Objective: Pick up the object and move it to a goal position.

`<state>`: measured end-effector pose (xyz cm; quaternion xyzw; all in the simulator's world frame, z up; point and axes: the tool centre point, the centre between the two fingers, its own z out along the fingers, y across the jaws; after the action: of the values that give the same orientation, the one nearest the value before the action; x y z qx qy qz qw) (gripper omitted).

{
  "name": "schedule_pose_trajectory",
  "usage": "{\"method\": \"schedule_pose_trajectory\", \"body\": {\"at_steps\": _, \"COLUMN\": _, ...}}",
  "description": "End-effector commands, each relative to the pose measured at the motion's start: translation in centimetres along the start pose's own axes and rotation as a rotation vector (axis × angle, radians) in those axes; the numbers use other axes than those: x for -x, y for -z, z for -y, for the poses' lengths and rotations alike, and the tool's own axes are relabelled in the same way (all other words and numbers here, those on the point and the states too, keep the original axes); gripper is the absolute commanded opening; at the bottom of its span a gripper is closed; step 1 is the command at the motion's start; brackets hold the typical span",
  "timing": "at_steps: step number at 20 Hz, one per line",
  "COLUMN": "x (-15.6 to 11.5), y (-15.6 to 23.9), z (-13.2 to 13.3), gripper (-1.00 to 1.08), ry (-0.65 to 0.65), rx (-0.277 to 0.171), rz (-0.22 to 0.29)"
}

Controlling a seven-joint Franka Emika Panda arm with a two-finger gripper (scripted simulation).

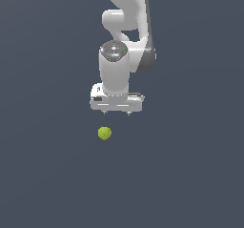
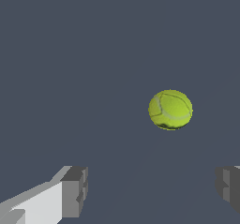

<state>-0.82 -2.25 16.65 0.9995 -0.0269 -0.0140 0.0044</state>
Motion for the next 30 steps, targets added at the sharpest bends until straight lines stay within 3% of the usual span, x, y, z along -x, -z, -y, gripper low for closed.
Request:
{"method": "schedule_pose_trajectory", "body": {"at_steps": 1, "x": 0.0, "y": 0.0, "z": 0.0, "gripper": 1.0, "ry": 0.0, "rx": 0.0, "rz": 0.0}}
{"method": "schedule_pose_trajectory", "body": {"at_steps": 10, "x": -0.2, "y": 1.6, "z": 1.6, "gripper": 1.0, "ry": 0.015, "rx": -0.03, "rz": -0.019}}
{"method": "schedule_pose_trajectory", "body": {"at_steps": 19, "x": -0.3, "y": 1.4, "z": 1.4, "gripper": 1.0, "ry": 0.005, "rx": -0.031, "rz": -0.019}}
{"method": "schedule_pose_trajectory", "body": {"at_steps": 30, "x": -1.5, "y": -1.2, "z": -0.7, "gripper": 1.0, "ry": -0.179, "rx": -0.033, "rz": -0.018}}
